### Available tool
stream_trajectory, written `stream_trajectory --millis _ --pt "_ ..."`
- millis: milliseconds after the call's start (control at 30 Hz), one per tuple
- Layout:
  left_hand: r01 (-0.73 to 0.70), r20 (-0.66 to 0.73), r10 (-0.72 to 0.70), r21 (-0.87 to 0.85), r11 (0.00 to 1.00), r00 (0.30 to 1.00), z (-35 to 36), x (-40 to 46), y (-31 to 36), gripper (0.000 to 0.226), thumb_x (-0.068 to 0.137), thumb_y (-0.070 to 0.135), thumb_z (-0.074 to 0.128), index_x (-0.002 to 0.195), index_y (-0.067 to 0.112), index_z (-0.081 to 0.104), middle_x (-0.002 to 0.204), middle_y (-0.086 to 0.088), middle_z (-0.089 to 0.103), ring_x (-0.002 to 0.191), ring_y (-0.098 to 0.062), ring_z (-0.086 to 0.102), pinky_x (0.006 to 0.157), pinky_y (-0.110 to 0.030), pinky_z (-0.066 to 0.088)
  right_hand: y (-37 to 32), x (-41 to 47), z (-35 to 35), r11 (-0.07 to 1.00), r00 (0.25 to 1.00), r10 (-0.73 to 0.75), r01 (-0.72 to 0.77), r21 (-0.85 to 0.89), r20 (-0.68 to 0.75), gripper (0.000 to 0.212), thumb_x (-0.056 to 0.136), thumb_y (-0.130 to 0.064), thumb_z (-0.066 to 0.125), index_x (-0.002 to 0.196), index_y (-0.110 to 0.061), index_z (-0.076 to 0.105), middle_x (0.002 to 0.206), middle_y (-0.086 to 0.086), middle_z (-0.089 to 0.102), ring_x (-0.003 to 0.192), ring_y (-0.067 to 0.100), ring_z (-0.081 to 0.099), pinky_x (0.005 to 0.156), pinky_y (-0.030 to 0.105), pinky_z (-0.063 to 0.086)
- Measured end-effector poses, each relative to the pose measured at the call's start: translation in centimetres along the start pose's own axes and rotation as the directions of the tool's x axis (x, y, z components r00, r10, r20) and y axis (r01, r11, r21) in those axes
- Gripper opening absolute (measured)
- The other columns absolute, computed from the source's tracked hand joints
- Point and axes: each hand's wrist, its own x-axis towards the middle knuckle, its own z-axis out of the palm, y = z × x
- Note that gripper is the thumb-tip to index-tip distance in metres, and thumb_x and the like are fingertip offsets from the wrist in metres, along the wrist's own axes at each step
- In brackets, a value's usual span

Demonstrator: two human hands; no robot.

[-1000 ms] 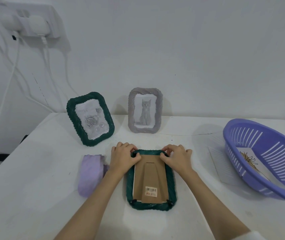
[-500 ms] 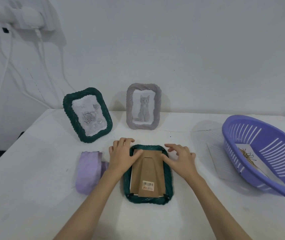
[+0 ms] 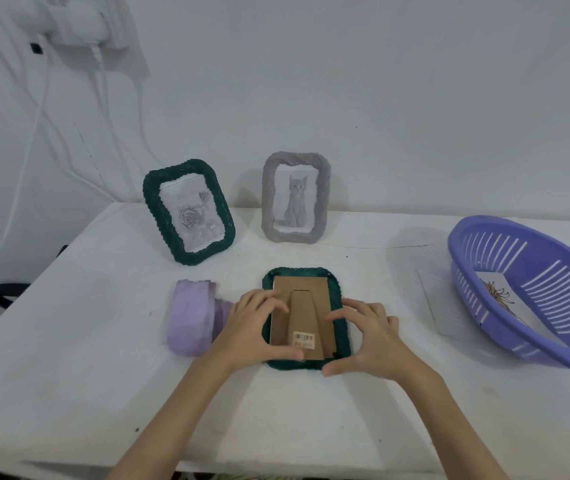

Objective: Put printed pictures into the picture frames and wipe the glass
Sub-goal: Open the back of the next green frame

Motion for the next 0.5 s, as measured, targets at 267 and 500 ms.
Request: stream_trajectory --millis 267,500 --pt "-0.006 0.071 0.016 -0.145 0.989 0.997 0.6 -2.3 -0.7 0.044 0.052 0.047 0.084 0.074 0.034 0.048 0.137 0.02 0.034 0.127 -0.001 0.03 0.105 -0.025 0.029 -0.3 -1.0 0.5 1.0 1.0 0.0 -0.001 0.028 0.023 0.037 0.052 -0.045 0.084 0.075 -0.039 0.055 0.152 -0.011 0.018 0.126 0.009 0.015 0.09 0.029 0.01" --pt "0.027 0.046 -0.016 -0.247 0.969 0.999 0.9 -2.6 -0.6 0.034 0.058 0.031 0.086 0.071 0.027 0.054 0.142 0.017 0.033 0.136 0.001 0.018 0.108 -0.02 0.016 -0.3 -1.2 0.8 0.999 0.999 0.03 -0.031 0.036 0.022 0.034 0.054 -0.041 0.083 0.068 -0.041 0.052 0.153 -0.015 0.017 0.119 0.009 0.019 0.087 0.028 0.011"
